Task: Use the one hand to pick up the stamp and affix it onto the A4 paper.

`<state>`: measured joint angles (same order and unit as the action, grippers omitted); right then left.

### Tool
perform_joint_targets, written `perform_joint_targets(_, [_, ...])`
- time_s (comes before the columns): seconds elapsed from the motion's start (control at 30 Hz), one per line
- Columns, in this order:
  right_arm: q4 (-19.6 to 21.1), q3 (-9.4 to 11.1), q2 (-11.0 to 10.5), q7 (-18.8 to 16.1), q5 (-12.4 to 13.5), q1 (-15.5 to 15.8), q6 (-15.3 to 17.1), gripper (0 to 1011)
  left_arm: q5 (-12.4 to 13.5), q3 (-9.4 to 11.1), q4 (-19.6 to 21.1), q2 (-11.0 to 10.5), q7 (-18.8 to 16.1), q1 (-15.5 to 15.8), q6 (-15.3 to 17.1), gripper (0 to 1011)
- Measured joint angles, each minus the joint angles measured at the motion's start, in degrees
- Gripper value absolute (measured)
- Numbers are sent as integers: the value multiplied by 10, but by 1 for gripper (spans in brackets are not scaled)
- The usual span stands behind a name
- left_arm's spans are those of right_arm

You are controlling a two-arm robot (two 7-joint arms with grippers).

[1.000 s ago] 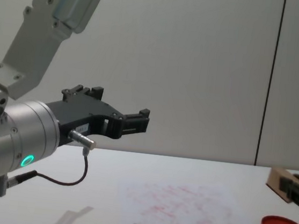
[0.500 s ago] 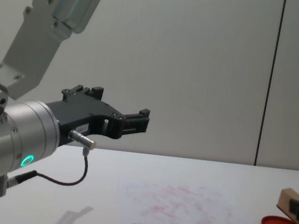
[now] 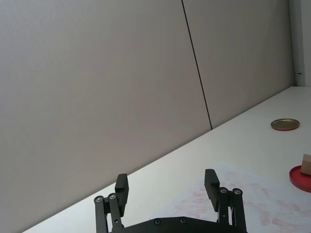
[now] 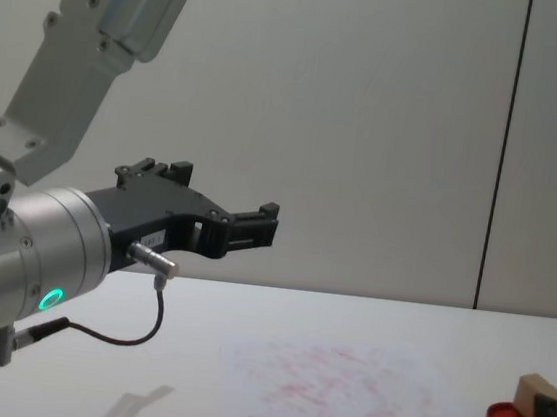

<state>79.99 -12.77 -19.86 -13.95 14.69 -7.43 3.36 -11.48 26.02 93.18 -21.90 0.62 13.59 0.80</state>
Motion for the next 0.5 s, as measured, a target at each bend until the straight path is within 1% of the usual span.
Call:
perform_joint_targets(0.1, [-5, -1, 2, 2, -2, -1, 0, 221, 0, 0, 0, 0, 0, 0, 0, 993])
perform_joint_targets(0.2, [-9, -1, 2, 4, -4, -2, 0, 260, 0, 0, 0, 0, 0, 0, 0, 993])
perform_joint_targets(0.27, [-12, -2, 3, 5, -5, -3, 0, 333, 0, 0, 0, 0, 0, 0, 0, 993])
perform_joint_targets(0.37, [-14, -2, 4, 6, -6, -3, 0, 392, 0, 0, 0, 0, 0, 0, 0, 993])
perform_joint_targets(0.4, [-16, -3, 5, 8, -6, -4, 0, 460, 0, 0, 0, 0, 0, 0, 0, 993])
perform_joint_targets(0.43, [-16, -3, 5, 8, -6, -4, 0, 503, 0, 0, 0, 0, 0, 0, 0, 993])
perform_joint_targets(0.5, [-17, -3, 6, 9, -6, -4, -1, 561, 0, 0, 0, 0, 0, 0, 0, 993])
